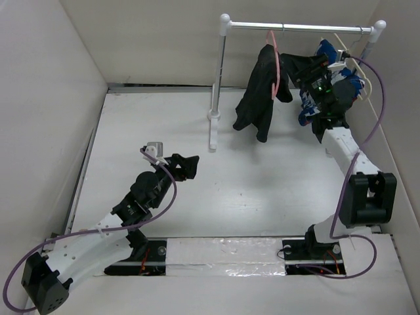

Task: Place the trousers on the hanger
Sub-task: Place the hanger at the clothesline, then reset both arms

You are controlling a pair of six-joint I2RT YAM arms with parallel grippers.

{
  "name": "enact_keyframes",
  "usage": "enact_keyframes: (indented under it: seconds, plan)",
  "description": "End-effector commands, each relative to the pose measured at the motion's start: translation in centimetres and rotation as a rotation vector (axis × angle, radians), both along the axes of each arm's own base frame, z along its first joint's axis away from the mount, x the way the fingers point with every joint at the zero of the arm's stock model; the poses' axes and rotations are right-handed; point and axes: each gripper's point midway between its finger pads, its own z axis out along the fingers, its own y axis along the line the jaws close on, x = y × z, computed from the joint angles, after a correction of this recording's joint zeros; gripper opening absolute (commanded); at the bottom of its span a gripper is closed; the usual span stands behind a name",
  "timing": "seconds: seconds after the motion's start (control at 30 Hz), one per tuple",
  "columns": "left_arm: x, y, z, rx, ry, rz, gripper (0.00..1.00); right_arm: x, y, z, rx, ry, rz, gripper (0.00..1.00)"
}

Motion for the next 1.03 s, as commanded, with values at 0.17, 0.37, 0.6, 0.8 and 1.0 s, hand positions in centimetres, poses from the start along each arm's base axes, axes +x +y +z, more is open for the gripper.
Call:
enact_keyframes:
  seconds: [0.17,0.37,0.6,0.8,1.0]
  plan:
    - [0.6,0.6,1.1,-0.017,-0.040,0.042,0.75,-8.3,-0.2,-0.7,-0.181,-0.144,-0.020,1.00]
    - [0.6,1.2,0.6,-0.021,-0.050,0.072,0.76,-17.2,1.5,-5.9,-0.409,-0.194,0.006,1.00]
    - [0.3,1.8,0.7,-0.072,-0.100,0.081,0.76,-25.3,0.4,-16.1,-0.608,-0.058,-0.023,1.00]
    - [0.4,0.7,-0.3,-0.094,-0.060,0.048,0.76,-28.7,-0.3,-21.8,-0.602,0.019,-0.022,1.00]
    - [0.6,0.5,-1.8,-0.057,0.034,0.059,0.74,-28.9,0.3,-22.6,-0.593,0.008,0.020,1.00]
